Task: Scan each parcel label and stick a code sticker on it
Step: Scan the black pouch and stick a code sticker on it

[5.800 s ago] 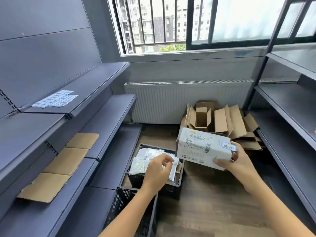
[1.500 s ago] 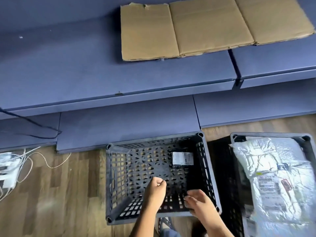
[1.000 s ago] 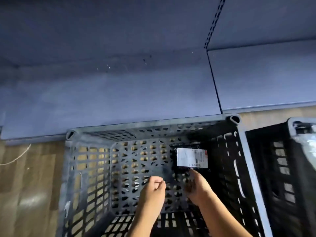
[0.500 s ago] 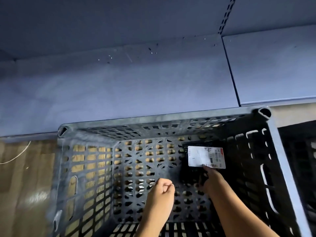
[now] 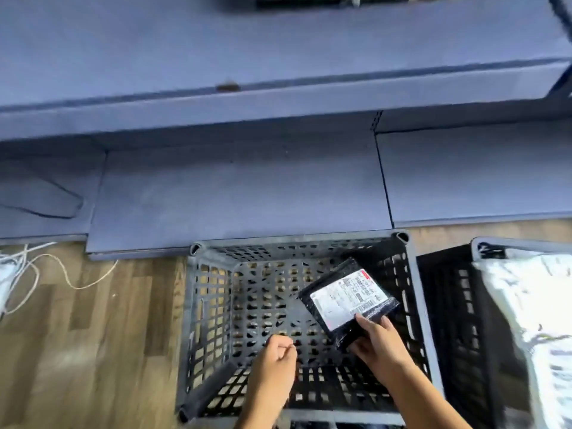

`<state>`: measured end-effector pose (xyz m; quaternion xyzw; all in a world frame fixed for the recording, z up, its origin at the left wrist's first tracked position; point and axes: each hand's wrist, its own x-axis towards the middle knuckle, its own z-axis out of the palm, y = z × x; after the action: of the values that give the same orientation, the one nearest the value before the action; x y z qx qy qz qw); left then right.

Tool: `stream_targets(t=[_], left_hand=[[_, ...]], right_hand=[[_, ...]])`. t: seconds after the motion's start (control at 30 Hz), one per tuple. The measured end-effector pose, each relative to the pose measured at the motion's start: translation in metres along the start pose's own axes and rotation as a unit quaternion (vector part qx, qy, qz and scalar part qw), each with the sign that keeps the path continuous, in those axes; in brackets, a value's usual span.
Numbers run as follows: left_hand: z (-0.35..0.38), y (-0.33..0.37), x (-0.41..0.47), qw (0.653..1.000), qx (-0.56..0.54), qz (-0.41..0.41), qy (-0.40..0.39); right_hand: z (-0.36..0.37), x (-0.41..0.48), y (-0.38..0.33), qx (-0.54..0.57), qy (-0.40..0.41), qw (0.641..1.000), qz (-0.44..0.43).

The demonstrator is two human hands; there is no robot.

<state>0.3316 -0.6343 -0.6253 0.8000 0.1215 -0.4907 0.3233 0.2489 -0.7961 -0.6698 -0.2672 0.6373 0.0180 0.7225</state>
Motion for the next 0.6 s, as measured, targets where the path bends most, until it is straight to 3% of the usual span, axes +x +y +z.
stream_targets(t=[0.37,0.6], left_hand=[[-0.16,0.108,-0.251,0.984,-0.109,0.073,0.119],[-0.226,0.165,-0.379,0.953,-0.195,0.168,0.158]], right_hand=[[0.027,-0.339,-0.132,-0.132,-0.163,0.963,-0.167],[0.066,-0.501,-0.216,-0.196,-0.271,0.881,-0.333]])
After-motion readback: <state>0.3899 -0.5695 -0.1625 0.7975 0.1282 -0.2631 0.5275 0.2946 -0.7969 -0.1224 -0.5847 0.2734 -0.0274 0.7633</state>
